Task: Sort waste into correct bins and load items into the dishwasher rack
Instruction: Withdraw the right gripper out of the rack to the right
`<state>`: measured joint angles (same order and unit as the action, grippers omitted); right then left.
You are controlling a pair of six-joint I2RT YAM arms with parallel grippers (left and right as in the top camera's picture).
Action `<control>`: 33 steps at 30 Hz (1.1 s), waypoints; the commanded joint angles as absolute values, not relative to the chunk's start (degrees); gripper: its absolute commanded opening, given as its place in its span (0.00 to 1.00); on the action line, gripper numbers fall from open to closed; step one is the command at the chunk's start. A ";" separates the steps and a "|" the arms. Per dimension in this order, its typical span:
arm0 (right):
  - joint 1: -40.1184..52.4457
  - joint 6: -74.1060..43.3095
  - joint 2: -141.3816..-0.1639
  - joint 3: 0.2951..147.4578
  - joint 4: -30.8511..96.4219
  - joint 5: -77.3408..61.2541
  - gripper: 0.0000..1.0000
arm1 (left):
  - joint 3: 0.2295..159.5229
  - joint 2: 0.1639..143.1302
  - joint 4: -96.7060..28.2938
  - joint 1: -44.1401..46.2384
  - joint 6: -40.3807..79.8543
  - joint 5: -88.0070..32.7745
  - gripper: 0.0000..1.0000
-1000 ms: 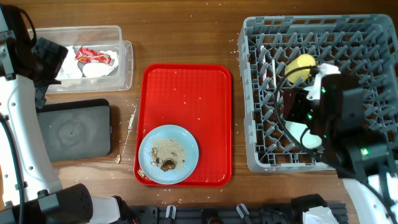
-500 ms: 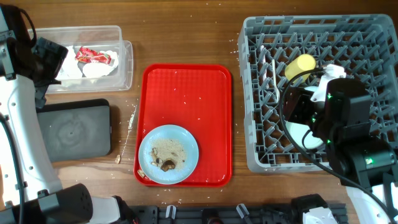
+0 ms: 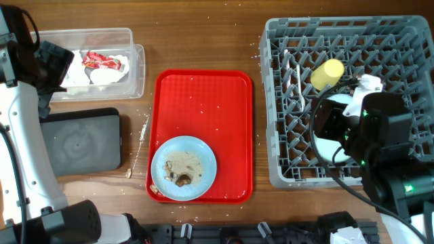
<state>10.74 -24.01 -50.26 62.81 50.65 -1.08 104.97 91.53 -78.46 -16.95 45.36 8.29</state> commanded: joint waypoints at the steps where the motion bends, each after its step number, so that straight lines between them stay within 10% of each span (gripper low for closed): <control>1: 10.98 -24.16 -48.69 62.57 50.83 -1.32 0.46 | 105.01 91.83 -78.50 -17.06 45.89 8.43 1.00; 20: 10.98 -24.16 -39.64 62.52 58.78 4.16 0.36 | 105.01 91.83 -78.50 -17.06 45.89 8.43 1.00; 21: 10.98 -24.18 -38.94 62.52 58.26 4.78 0.40 | 105.01 91.83 -78.50 -17.06 45.89 8.45 1.00; 23: 10.98 -24.29 -39.59 62.52 58.13 4.75 1.00 | 105.01 91.83 -78.50 -17.06 45.89 8.45 1.00; 33: 10.98 -33.89 -45.58 62.52 56.62 4.56 1.00 | 105.01 91.83 -78.50 -17.06 45.89 8.43 1.00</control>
<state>10.74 -26.00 -44.03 62.81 57.12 3.51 104.97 91.53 -78.43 -16.95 45.36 8.29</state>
